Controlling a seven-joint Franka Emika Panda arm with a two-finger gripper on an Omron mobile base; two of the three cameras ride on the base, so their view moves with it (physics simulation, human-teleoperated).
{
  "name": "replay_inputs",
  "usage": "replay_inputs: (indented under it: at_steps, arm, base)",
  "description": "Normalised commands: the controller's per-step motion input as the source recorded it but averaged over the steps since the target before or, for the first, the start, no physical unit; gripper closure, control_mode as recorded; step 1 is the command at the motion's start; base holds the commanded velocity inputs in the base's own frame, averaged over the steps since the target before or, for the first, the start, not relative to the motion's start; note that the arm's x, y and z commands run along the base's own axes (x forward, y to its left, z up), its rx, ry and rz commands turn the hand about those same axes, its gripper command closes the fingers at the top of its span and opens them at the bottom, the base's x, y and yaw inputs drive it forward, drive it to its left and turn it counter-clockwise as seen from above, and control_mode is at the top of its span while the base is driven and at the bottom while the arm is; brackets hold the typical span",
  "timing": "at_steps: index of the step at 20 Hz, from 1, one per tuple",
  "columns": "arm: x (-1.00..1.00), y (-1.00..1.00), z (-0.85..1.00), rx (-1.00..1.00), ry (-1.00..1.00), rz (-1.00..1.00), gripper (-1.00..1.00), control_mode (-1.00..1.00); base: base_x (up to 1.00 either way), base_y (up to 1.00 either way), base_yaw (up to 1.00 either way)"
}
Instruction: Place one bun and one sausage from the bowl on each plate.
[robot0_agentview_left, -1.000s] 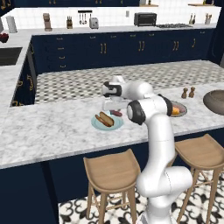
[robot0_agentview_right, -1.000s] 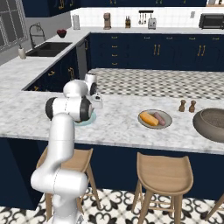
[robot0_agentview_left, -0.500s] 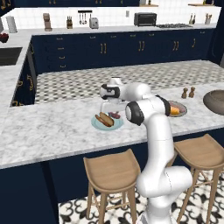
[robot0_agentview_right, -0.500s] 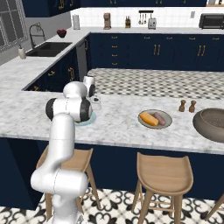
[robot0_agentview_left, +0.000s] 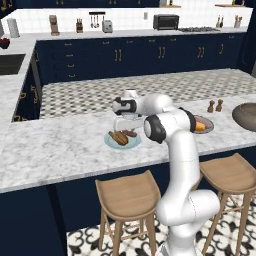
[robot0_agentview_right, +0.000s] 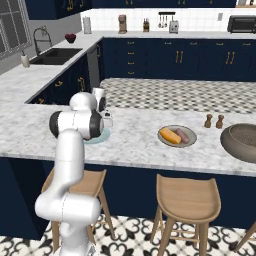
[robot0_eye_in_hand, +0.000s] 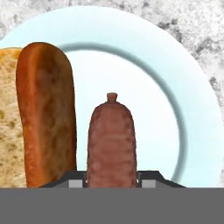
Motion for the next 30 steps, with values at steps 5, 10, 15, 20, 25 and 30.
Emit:
replay_inputs:
  at_steps: [5, 10, 15, 20, 25, 30]
  arm:
    - [0.0, 0.0, 0.0, 0.0, 0.0, 0.0, -1.0, -1.0]
    - [0.0, 0.0, 0.11, 0.0, 0.0, 0.0, -1.0, -1.0]
    - [0.0, -0.01, 0.39, 0.0, -0.02, 0.0, -1.0, -1.0]
    - [-0.3, -0.15, 0.55, 0.0, 0.0, 0.0, -1.0, -1.0]
    - [-0.98, 0.0, 0.39, -0.02, -0.01, 0.03, -1.0, -1.0]
    - [-1.0, 0.0, 0.25, -0.02, -0.1, 0.11, -1.0, -1.0]
  base:
    - [0.0, 0.0, 0.0]
    - [0.0, 0.0, 0.0]
    - [0.0, 0.0, 0.0]
    - [0.0, 0.0, 0.0]
    - [0.0, 0.0, 0.0]
    - [0.0, 0.0, 0.0]
